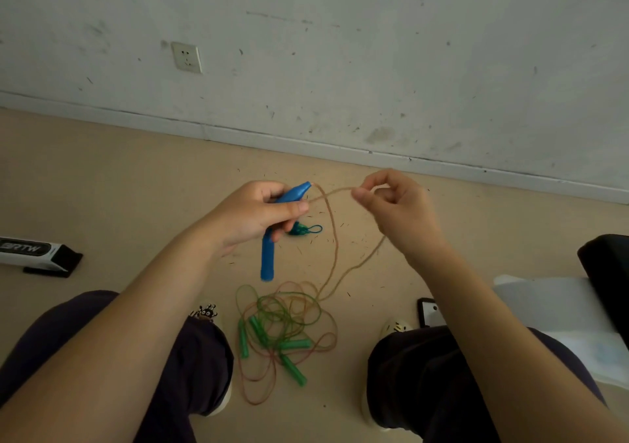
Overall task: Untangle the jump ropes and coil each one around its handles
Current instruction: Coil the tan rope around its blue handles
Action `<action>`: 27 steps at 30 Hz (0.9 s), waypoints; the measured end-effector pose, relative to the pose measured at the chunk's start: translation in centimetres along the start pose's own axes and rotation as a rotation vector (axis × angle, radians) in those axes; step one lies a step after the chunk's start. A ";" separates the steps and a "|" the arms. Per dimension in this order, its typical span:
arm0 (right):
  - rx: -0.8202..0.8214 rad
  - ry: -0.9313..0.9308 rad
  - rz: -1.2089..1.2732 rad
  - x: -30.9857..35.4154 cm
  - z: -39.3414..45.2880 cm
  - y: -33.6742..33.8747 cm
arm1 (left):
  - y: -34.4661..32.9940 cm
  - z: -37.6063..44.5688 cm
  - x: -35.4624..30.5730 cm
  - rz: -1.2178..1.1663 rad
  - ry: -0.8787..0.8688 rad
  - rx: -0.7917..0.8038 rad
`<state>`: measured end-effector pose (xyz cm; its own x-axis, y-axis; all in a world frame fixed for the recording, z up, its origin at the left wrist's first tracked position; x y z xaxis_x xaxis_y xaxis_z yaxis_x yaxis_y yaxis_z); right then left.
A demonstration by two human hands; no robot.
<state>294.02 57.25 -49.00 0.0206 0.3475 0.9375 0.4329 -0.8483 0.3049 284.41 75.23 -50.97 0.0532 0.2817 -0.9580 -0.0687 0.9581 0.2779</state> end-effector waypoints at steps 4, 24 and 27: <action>0.085 0.003 0.030 0.0 -0.3 -0.4 | 0.0 -0.2 -0.2 -0.044 -0.008 -0.017; 0.144 0.024 -0.062 0.3 -1.1 -2.1 | -2.2 -0.4 -0.1 -0.145 0.032 0.133; 0.275 0.040 -0.079 0.5 -1.7 -3.5 | -3.1 -0.5 -0.3 -0.198 0.033 0.178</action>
<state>290.96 59.66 -49.33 -0.0565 0.3875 0.9201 0.6603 -0.6768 0.3256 284.12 72.11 -51.58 0.0153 0.0893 -0.9959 0.1160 0.9891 0.0905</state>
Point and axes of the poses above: each hand's wrist, its own z-axis towards the middle knuckle, its own y-axis out of the back of the hand, x = y × z, the point moved 8 cm from there along z, towards the middle knuckle, and after that the axes turned 14 degrees about -y, right-handed, at the moved point
